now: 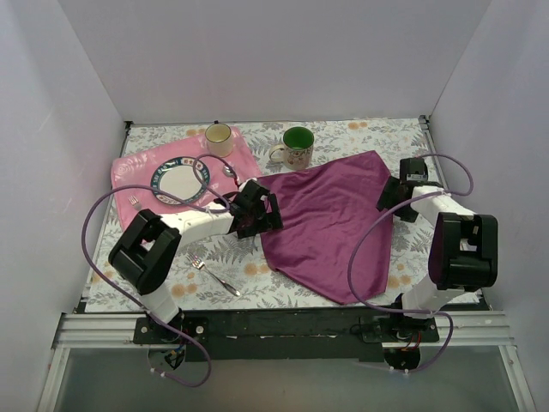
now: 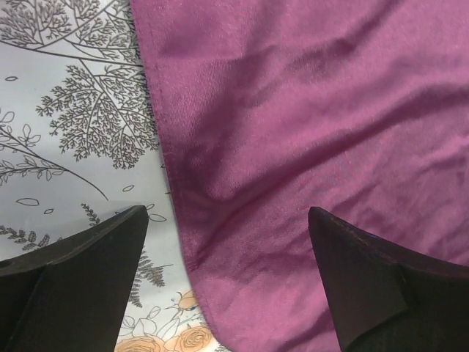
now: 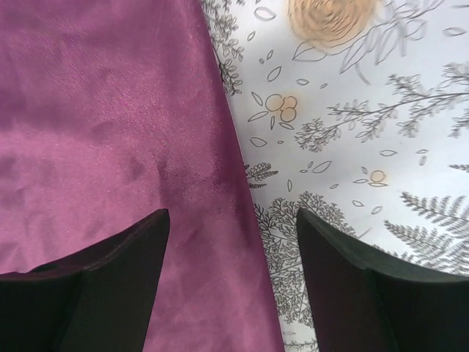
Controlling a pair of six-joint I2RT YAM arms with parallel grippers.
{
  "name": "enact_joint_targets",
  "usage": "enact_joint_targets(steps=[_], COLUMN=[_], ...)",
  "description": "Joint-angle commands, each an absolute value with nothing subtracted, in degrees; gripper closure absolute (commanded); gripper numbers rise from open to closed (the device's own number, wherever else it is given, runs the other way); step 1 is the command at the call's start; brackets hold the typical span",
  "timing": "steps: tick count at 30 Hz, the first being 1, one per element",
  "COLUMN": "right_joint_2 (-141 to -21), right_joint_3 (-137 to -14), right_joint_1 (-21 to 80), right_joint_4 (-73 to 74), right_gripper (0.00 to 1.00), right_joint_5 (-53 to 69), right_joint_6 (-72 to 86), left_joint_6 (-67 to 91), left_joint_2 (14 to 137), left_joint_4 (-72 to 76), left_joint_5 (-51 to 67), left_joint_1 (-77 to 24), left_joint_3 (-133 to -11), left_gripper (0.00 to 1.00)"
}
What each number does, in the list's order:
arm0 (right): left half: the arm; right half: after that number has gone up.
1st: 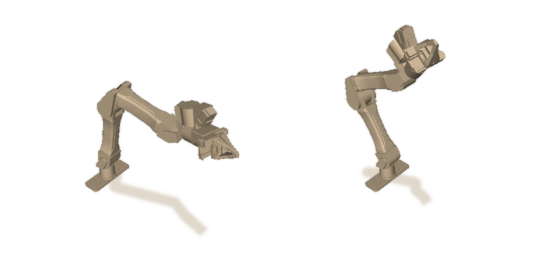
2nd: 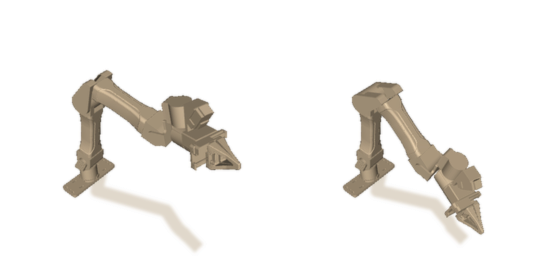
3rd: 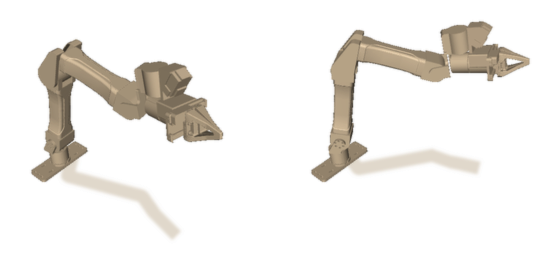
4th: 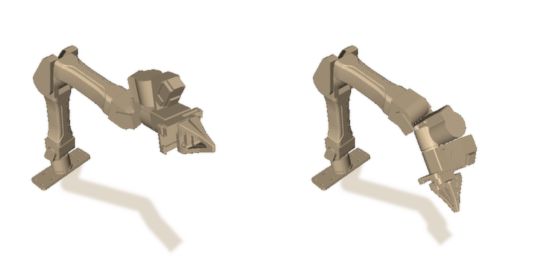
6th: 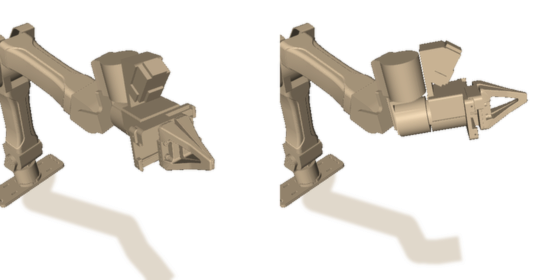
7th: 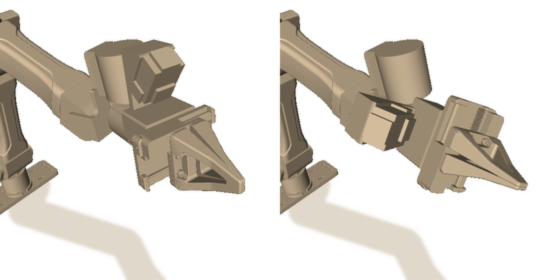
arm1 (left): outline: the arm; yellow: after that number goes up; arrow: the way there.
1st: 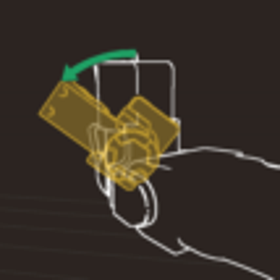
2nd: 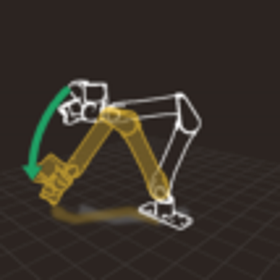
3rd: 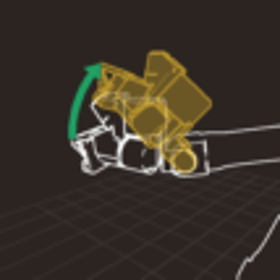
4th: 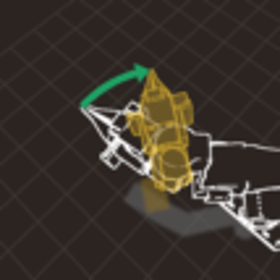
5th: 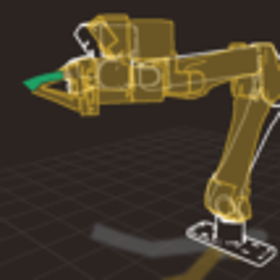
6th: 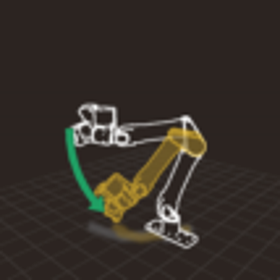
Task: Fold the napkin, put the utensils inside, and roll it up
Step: Flatten the napkin out
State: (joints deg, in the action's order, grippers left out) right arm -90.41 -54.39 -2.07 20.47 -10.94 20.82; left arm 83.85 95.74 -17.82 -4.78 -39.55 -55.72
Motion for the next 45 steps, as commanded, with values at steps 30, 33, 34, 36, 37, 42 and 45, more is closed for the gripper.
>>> enact_joint_targets(steps=[30, 33, 34, 36, 37, 42, 45], right_joint_2=[-69.5, -64.5, -63.7, -61.9, -61.3, -58.9, -58.6], right_joint_3=[-48.4, -47.0, -47.5, -48.9, -50.8, -55.9, -57.9], right_joint_1=[-6.4, -7.6, -8.5, -9.7, -10.2, -11.4, -11.5], right_joint_4=[30.2, 30.7, 32.7, 34.9, 35.9, 39.4, 40.3], right_gripper=[0.15, 0.14, 0.14, 0.14, 0.14, 0.14, 0.14], right_joint_5=[-6.1, -8.5, -9.1, -8.6, -8.2, -12.4, -11.7], right_joint_6=[21.0, 21.1, 21.2, 21.2, 21.2, 19.3, 18.9], left_joint_6=[72.5, 66.3, 64.6, 58.4, 56.4, 58.1, 63.6], left_joint_2=[85.2, 91.2, 93.5, 98.7, 100.0, 109.6, 116.9], left_joint_4=[-20.2, -14.9, -14.4, -11.5, -9.8, -1.9, -2.6], left_joint_5=[-11.9, -4.7, -4.4, -3.3, -2.5, 2.1, -5.5], left_joint_1=[-53.0, -59.2, -63.5, -67.3, -70.0, -72.3, -73.6], left_joint_3=[-62.9, -66.5, -68.2, -71.3, -71.5, -76.4, -82.1], left_gripper=[0.12, 0.15, 0.16, 0.18, 0.18, 0.15, 0.16])
